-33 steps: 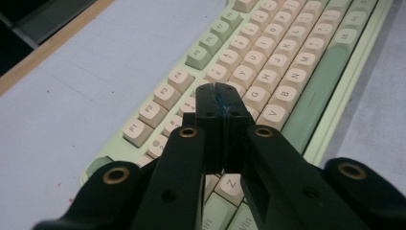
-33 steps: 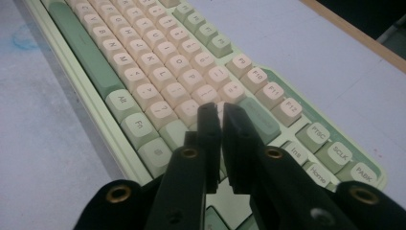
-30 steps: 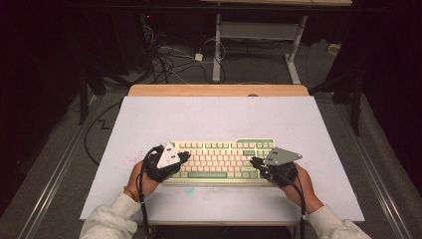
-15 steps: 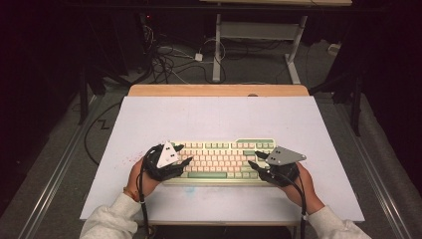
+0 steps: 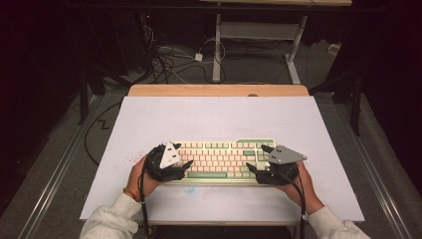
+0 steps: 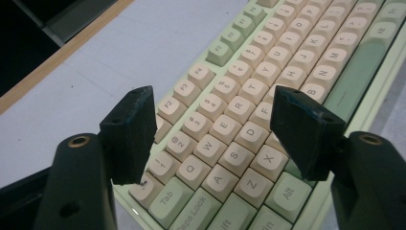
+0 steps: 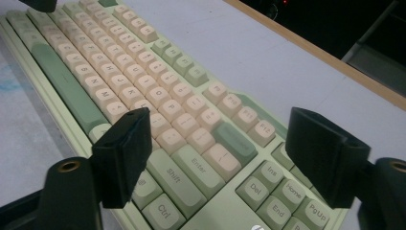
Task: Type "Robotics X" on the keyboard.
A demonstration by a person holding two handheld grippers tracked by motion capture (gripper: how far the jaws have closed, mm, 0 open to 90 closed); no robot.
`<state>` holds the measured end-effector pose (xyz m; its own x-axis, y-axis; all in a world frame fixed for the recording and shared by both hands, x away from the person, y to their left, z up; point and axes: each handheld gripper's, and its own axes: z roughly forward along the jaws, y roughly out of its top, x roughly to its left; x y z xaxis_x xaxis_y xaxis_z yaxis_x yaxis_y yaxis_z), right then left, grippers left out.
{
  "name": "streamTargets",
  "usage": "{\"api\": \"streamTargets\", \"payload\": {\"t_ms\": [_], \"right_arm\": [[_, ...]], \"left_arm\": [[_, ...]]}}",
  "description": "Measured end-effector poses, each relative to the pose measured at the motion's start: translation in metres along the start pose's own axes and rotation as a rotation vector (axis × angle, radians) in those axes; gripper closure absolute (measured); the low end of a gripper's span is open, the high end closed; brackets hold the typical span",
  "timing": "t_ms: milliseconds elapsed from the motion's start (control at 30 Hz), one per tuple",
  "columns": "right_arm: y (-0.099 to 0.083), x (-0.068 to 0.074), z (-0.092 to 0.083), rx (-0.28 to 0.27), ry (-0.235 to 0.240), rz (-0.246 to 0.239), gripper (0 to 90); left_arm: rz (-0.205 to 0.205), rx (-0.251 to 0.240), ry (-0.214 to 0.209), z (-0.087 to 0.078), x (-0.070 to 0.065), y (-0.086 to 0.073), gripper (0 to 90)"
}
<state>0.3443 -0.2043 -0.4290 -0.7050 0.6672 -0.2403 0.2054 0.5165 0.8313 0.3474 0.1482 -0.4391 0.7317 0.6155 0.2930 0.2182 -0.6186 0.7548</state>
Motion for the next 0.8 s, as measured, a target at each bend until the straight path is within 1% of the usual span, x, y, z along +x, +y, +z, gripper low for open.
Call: {"api": "streamTargets", "payload": {"t_ms": [33, 133, 200, 300, 500, 567, 633, 700, 733, 800], "right_arm": [[0.0, 0.0002, 0.0002, -0.002, -0.001, 0.002, 22.7], [0.0002, 0.0007, 0.0007, -0.006, -0.006, 0.004, 19.9], [0.0004, 0.0008, 0.0005, -0.008, -0.003, 0.006, 19.6], [0.0012, 0.0009, 0.0001, -0.012, -0.008, 0.008, 19.1], [0.0022, 0.0011, 0.0008, -0.014, 0.001, 0.001, 19.1], [0.0033, 0.0014, 0.0007, -0.008, 0.001, -0.008, 19.3], [0.0043, 0.0012, 0.0005, -0.009, -0.008, -0.014, 20.0], [0.0047, 0.0007, -0.0006, -0.011, -0.006, -0.016, 20.2], [0.0049, 0.0006, -0.0012, -0.014, -0.008, -0.019, 20.3], [0.0057, 0.0008, -0.0028, -0.014, -0.017, -0.026, 20.3]], "left_arm": [[0.002, -0.003, 0.008, 0.0001, -0.001, 0.0002, 20.4], [0.005, -0.007, 0.018, 0.0005, -0.0028, 0.0008, 18.6], [0.001, -0.012, 0.019, 0.0009, -0.0032, 0.0011, 15.3], [-0.004, -0.022, 0.021, 0.0006, -0.0035, 0.0018, 15.3], [0.002, -0.02, 0.034, 0.0015, -0.0037, 0.0027, 15.3], [0.002, -0.028, 0.041, 0.001, -0.0039, 0.0029, 15.3], [0.006, -0.04, 0.035, -0.0008, -0.0041, 0.0035, 15.3], [0.008, -0.054, 0.04, -0.0033, -0.0047, 0.0047, 15.3], [0.01, -0.062, 0.031, -0.0047, -0.0049, 0.0051, 15.3], [0.016, -0.072, 0.041, -0.0068, -0.0059, 0.0059, 15.3]]}}
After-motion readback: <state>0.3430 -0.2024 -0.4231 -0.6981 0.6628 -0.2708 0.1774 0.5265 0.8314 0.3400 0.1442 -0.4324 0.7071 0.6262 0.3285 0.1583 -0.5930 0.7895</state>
